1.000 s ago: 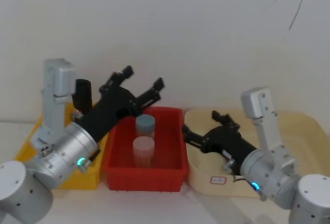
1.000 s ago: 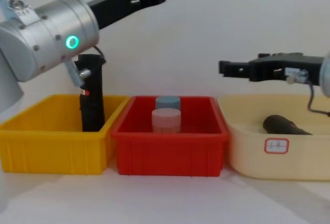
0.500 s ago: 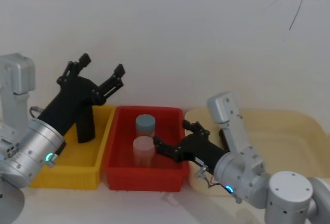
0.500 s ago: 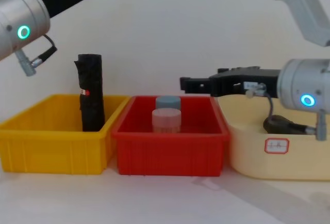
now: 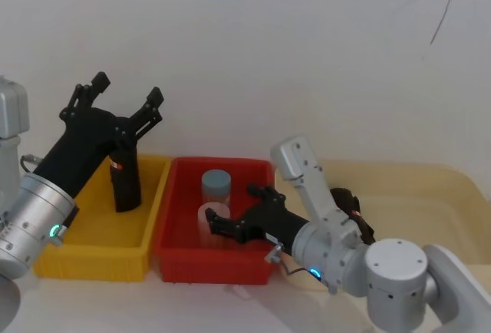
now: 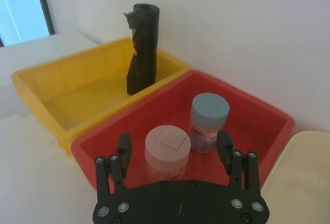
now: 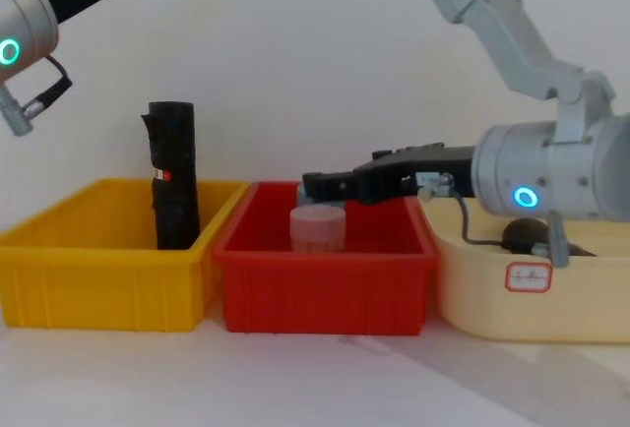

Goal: Pick up the garbage bag with the one hand and transfer it to the other hand.

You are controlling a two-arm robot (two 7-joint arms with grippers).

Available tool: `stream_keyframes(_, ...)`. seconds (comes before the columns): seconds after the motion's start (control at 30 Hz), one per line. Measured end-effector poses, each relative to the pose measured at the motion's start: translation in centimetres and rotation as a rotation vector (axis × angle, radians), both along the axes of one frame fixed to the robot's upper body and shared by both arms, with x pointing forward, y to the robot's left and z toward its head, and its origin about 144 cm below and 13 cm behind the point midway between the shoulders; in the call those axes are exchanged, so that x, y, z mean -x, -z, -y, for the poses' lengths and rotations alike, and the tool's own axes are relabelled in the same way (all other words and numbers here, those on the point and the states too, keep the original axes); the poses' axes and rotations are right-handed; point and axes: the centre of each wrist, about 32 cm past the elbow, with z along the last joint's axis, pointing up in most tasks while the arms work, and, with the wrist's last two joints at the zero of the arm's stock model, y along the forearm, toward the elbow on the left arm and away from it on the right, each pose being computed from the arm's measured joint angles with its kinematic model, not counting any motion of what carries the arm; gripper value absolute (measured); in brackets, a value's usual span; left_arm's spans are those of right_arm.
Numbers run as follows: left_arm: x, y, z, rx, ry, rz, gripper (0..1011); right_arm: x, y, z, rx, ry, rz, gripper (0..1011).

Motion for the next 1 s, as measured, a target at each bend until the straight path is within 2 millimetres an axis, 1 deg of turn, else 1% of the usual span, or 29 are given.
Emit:
stream_keyframes(0.13, 0.1, 0.0, -0.2, 0.000, -0.009, 0.003, 1001, -0.5, 0.1, -0.4, 0.016, -0.004, -0.010, 1000)
stream_keyframes(0.53, 0.2, -0.1, -0.4, 0.000, -0.021, 0.008, 1001, -2.8, 0.8, -1.9, 0.077, -0.003, -0.053, 1000)
stream_keyframes(0.83, 0.2, -0.1, -0.5, 0.001, -0.025, 0.010, 1001, -3.7, 1.1, -2.5, 0.105, -0.002, -0.069, 1000)
stream_keyframes(0.97, 0.2, -0.1, -0.5, 0.000, -0.026, 0.010, 1001, -4.0, 1.2, -2.6, 0.114, 0.000, -0.074, 939)
stream_keyframes(1.0, 0.2, -0.1, -0.5, 0.000, -0.026, 0.010, 1001, -4.1, 1.2, -2.7, 0.118, 0.000, -0.075, 897)
